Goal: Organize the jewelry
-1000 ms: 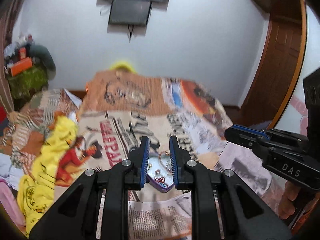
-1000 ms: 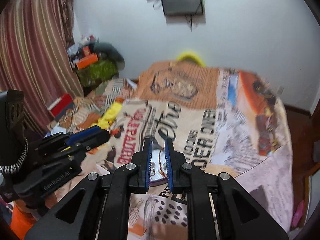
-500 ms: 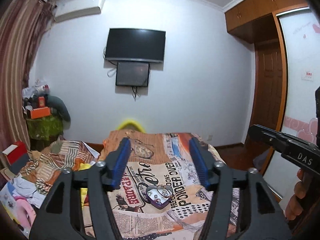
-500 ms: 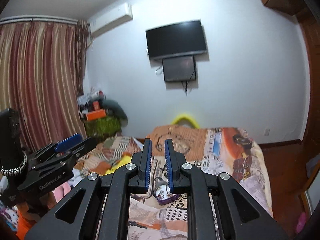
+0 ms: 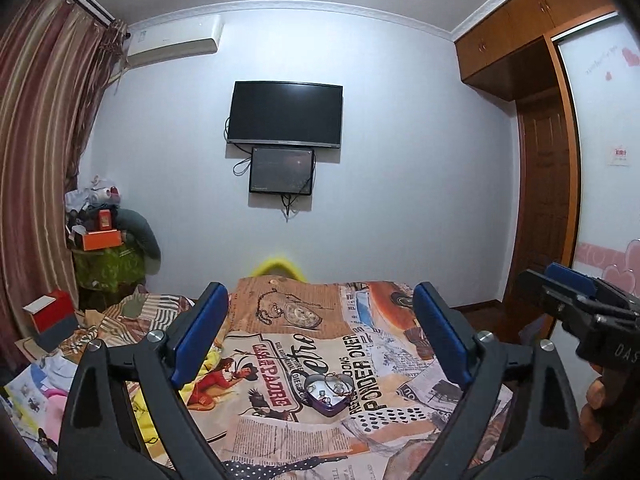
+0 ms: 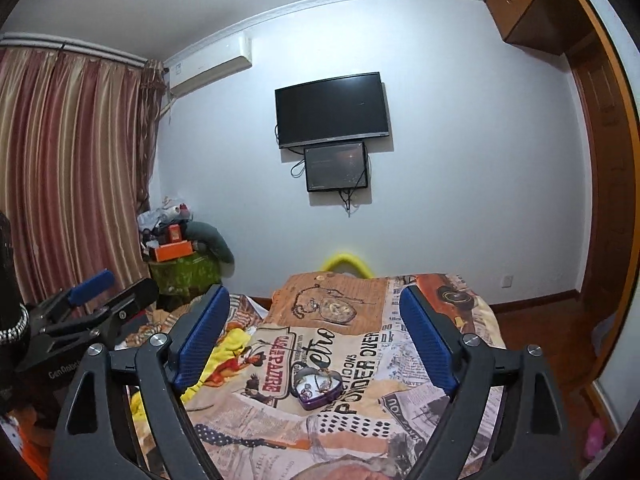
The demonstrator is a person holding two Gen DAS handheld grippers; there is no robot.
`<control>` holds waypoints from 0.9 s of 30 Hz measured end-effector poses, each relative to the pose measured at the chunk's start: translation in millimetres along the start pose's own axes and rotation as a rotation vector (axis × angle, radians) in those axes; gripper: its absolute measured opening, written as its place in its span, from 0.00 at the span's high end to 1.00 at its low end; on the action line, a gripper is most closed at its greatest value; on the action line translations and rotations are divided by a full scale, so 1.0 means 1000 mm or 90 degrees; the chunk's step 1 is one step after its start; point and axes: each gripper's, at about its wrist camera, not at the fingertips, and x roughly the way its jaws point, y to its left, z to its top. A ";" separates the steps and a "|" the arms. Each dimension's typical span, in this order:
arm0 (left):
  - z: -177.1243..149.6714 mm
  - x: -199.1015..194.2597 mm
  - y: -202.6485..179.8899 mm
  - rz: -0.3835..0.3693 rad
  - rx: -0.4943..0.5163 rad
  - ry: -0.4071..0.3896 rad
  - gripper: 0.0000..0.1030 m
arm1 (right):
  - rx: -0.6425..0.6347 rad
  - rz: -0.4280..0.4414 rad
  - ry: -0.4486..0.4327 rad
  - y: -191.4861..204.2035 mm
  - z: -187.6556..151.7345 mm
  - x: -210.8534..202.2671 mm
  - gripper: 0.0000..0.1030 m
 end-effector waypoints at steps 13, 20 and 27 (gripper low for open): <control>-0.003 -0.012 -0.001 -0.003 0.003 -0.004 0.09 | -0.011 0.005 0.004 -0.003 -0.006 -0.014 0.18; -0.003 -0.013 -0.001 -0.004 0.002 -0.003 0.08 | -0.010 0.005 0.006 -0.004 -0.008 -0.016 0.18; -0.003 -0.012 -0.004 -0.010 0.006 -0.002 0.08 | -0.003 0.005 0.011 -0.007 -0.007 -0.015 0.18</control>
